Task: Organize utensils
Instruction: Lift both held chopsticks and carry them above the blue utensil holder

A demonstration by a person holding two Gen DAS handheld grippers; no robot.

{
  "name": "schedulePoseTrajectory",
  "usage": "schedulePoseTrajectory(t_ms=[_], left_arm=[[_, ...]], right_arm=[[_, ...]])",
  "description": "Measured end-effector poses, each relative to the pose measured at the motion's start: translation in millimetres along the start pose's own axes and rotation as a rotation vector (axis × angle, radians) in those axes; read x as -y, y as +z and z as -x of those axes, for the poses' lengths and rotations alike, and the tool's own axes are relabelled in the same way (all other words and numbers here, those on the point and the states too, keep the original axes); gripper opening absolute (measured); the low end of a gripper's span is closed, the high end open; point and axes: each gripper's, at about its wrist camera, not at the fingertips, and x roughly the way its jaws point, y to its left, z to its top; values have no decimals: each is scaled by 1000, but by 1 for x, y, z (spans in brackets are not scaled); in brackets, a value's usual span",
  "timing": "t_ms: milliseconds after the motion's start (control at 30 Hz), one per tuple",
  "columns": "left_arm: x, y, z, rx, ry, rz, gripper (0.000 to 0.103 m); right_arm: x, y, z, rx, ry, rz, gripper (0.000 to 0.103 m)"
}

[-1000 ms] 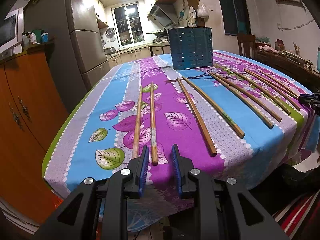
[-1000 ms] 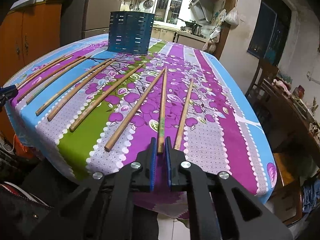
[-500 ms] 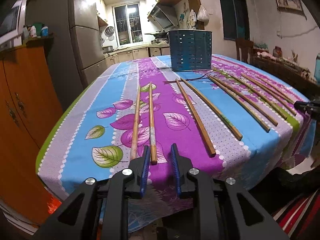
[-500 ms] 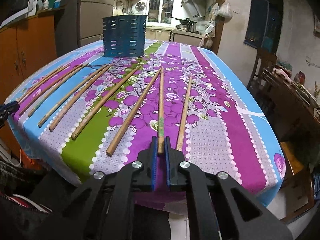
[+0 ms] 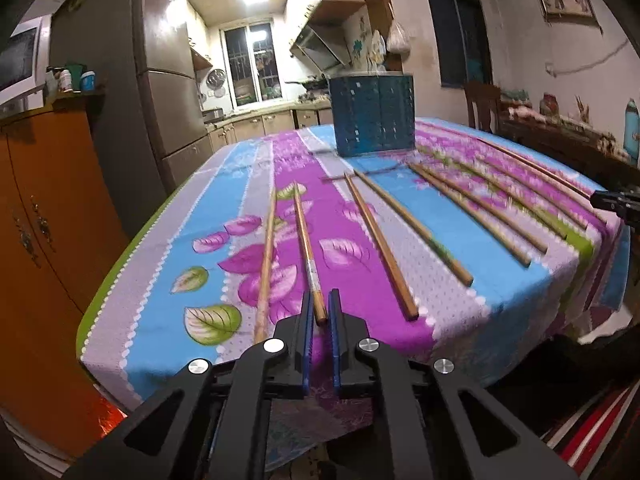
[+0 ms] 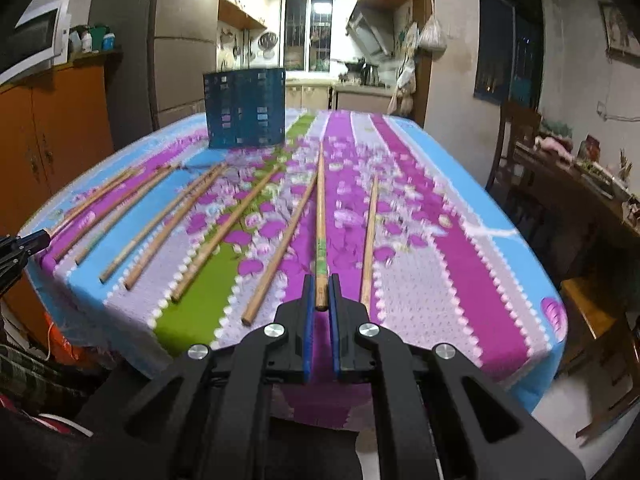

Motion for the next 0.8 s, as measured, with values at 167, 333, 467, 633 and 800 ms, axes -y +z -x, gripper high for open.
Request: schedulePoseTrajectory(t_ms=[167,333,467,633,800], left_arm=[[-9,20,15,61,-3,51,8],[-18,43,28,101,-8,83,8],[-25,61,40,139,-15,98,8],[-26,68,45,165,-35,107,8],[-24,66,41,157,-39,103,8]], right_arm=[[-4,17,21,78,-13,33,5],[-3,38,32,101,1,36,5],[4,53,35,44,65,5,5],[22,70,40,18,136,-75,5],[22,78,47,93,87,-59,5]])
